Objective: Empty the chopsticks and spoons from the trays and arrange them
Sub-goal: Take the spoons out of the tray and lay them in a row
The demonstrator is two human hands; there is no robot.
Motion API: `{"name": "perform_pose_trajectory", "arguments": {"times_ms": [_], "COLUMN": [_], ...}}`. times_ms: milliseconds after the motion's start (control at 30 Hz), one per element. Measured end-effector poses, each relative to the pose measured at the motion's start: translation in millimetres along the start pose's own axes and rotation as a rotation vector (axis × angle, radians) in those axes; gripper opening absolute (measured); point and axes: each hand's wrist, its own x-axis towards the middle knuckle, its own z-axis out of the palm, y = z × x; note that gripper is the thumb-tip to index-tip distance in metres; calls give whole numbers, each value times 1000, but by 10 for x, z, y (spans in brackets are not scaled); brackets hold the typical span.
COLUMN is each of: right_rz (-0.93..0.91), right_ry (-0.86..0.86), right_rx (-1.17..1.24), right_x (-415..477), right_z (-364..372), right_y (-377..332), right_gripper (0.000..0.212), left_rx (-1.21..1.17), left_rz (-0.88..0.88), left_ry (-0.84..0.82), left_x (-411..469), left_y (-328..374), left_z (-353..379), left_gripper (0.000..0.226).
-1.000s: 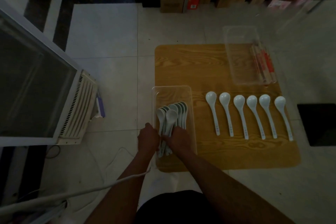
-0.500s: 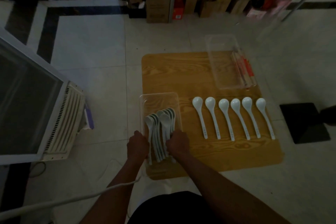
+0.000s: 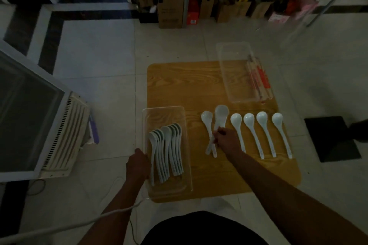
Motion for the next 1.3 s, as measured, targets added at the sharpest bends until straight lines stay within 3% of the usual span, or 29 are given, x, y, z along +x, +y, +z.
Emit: {"name": "perform_pose_trajectory", "arguments": {"times_ms": [200,300,433,967,1300], "right_rz": [34,38,37,83,-16], "right_ry": [-41,-66,-101,31,66], "right_rx": [-230,-202,-215,-320,-338], "right_x": [357,417,442,415,349], "right_z": [-262,-256,-211,-109,-5], "right_y": [266,260,231,221,-159], "right_gripper": [19,27,21,17,21], "left_rx": [-9,-10,-8,24,-20], "left_rz": [-32,-60,-95,-63,-20], "left_ry": [13,16,19,47,40], "left_x": [65,95,150,79,9], "left_y": [-21,-38,-65,-15,1], "left_z": [45,70,102,109,36], "left_gripper": [19,18,16,17,18]}}
